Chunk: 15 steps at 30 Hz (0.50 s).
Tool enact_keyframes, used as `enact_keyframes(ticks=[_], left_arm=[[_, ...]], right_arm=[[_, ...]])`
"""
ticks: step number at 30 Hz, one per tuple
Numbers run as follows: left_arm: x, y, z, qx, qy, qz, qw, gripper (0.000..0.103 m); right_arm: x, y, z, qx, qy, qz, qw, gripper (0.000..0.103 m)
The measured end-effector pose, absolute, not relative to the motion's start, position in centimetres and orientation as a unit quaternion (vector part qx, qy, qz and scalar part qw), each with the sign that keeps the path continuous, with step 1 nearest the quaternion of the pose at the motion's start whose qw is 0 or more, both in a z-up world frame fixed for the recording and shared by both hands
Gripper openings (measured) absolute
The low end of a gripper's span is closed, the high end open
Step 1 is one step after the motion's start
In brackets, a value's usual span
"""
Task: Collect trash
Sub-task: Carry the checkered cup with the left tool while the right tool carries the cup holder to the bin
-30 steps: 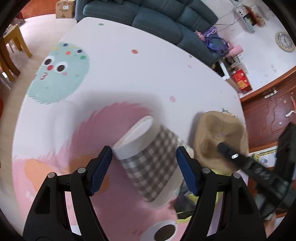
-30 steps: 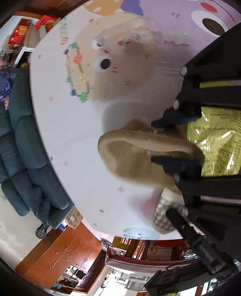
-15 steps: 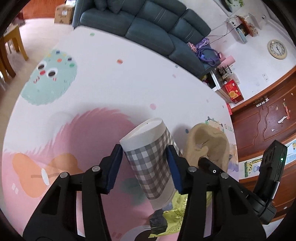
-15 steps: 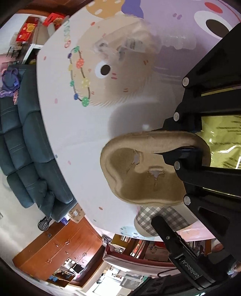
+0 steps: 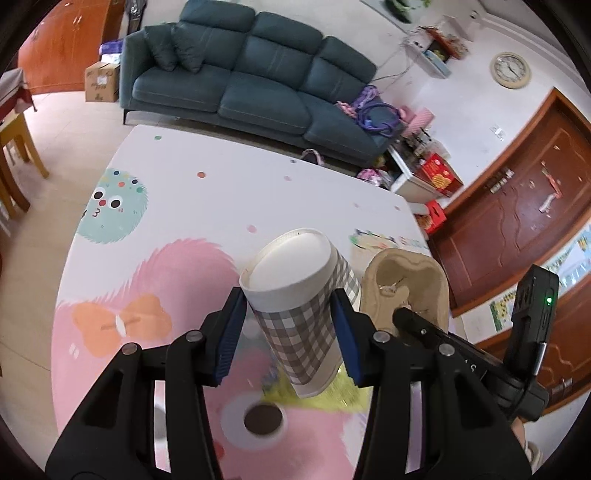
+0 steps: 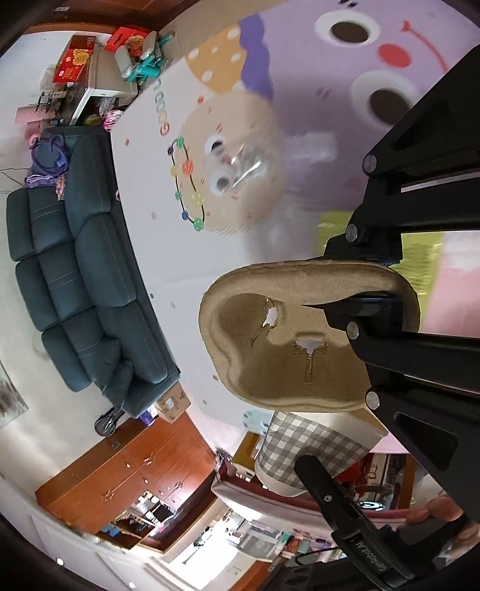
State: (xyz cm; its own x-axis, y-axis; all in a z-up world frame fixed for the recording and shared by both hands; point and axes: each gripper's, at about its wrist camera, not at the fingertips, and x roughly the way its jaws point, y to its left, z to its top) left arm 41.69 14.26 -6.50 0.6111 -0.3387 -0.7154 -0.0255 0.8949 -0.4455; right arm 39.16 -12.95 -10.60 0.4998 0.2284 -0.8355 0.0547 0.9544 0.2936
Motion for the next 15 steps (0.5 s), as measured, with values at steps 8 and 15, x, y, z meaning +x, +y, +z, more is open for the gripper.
enact_keyframes(ticks=[8,15], left_arm=[[30.1,14.1,-1.7,-0.187,0.433,-0.148,0.869,0.043],[20.1,10.6,-0.6,-0.155,0.453,-0.196,0.856,0.043]], right_arm=[[27.7,-16.5,-5.6,0.145,0.489,0.067,0.858,0.011],[14.6,-19.1,-4.7,0.129,0.51,0.054,0.848,0.011]])
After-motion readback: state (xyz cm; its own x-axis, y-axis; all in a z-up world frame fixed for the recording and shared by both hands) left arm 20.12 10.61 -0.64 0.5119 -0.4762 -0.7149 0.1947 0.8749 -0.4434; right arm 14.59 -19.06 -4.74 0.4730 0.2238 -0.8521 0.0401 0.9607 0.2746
